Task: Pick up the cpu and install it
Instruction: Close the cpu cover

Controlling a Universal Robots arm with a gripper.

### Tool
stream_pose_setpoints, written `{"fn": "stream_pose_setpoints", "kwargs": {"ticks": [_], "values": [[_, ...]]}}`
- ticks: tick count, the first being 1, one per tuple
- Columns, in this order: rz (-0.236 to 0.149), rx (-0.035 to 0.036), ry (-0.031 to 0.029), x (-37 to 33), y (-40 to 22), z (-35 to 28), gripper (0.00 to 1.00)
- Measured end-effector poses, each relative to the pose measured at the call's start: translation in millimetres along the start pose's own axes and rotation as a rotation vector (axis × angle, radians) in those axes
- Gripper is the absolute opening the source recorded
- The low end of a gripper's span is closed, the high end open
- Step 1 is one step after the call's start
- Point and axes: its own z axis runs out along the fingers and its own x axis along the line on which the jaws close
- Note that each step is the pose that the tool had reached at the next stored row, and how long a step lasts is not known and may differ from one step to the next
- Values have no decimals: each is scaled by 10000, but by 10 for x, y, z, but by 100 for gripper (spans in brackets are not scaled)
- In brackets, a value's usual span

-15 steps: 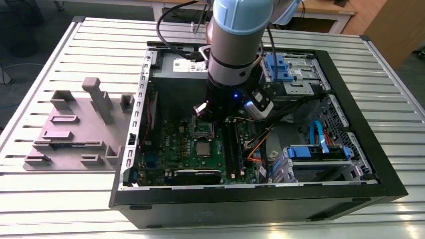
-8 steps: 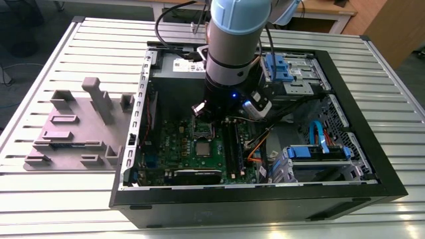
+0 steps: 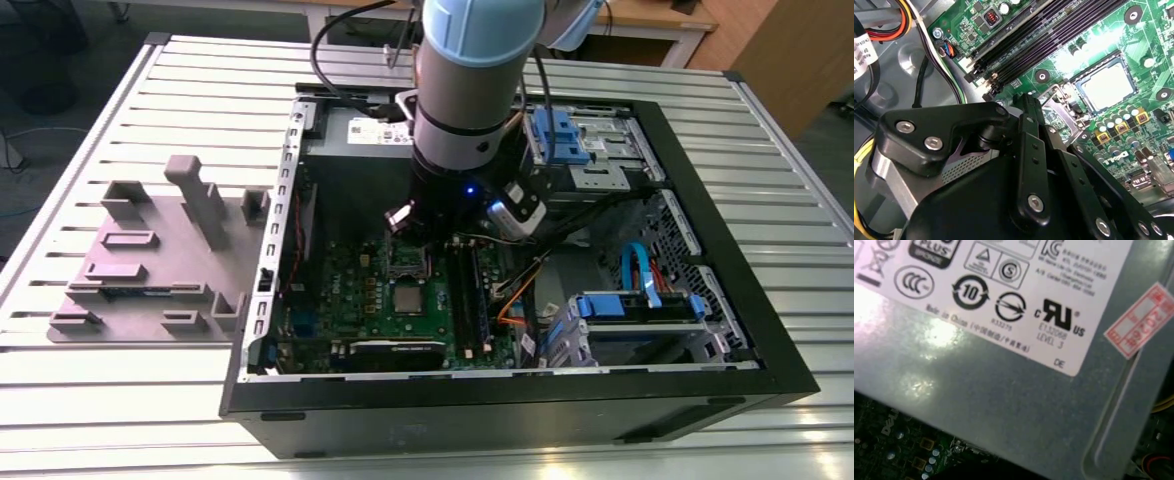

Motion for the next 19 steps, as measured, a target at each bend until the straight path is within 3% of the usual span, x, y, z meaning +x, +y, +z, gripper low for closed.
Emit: {"fn": "stream_pose_setpoints", "kwargs": {"ticks": [8,19], "values": [[-7,28,-57,37,-31,-58,11],[-17,35,-123,84,-124,-137,11]]}}
